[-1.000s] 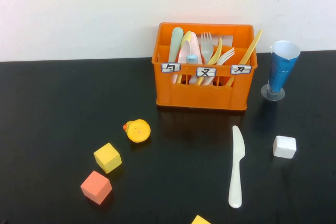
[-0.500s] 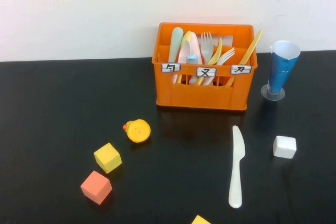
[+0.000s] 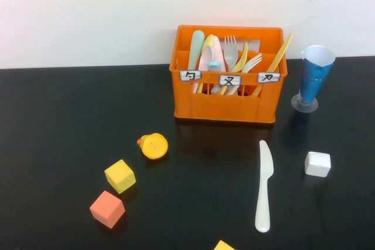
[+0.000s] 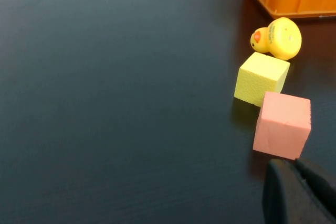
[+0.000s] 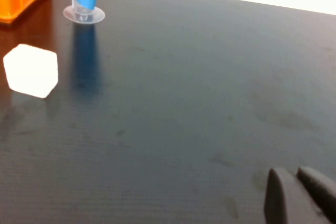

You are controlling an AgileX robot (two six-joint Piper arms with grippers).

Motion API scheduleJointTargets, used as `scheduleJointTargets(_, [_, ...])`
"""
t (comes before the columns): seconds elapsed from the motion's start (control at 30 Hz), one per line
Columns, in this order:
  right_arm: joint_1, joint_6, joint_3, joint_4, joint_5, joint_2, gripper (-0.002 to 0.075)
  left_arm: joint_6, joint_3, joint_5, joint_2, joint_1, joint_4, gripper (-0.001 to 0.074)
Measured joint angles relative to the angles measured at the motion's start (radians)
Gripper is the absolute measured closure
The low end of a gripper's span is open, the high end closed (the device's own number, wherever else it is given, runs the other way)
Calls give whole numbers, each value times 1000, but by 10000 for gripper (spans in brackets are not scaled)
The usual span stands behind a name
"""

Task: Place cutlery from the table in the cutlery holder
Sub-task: Pick up the knife

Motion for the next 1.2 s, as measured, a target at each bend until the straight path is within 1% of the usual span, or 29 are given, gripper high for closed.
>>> scheduleJointTargets(0.3, [0, 0, 0, 0, 0, 0, 696, 0, 0, 0, 0, 0, 0, 736])
scheduleJointTargets(0.4, [0, 10, 0, 63, 0, 0, 696, 0, 0, 0, 0, 0, 0, 736])
scheduleJointTargets(0.47, [0, 52, 0, 186, 0, 0, 696, 0, 0, 0, 0, 0, 0, 736])
scheduleJointTargets(0.53, [0, 101, 0, 348, 0, 0, 696, 0, 0, 0, 0, 0, 0, 736])
scheduleJointTargets(0.63, [0, 124, 2, 577, 2, 0, 696, 0, 0, 0, 0, 0, 0, 736])
scheduleJointTargets(0.67, [0, 127, 2, 639, 2, 0, 696, 0, 0, 0, 0, 0, 0, 736])
scheduleJointTargets(0.73, [0, 128, 2, 707, 2, 0, 696, 0, 0, 0, 0, 0, 0, 736])
scheduleJointTargets(0.87, [0, 131, 2, 752, -17, 0, 696, 0, 0, 0, 0, 0, 0, 736])
scheduleJointTargets(1.0, [0, 125, 2, 752, -48, 0, 696, 0, 0, 0, 0, 0, 0, 736])
scheduleJointTargets(1.1, [0, 51, 2, 733, -48, 0, 696, 0, 0, 0, 0, 0, 0, 736])
scheduleJointTargets(1.2, [0, -44, 2, 753, -45, 0, 696, 0, 0, 0, 0, 0, 0, 736])
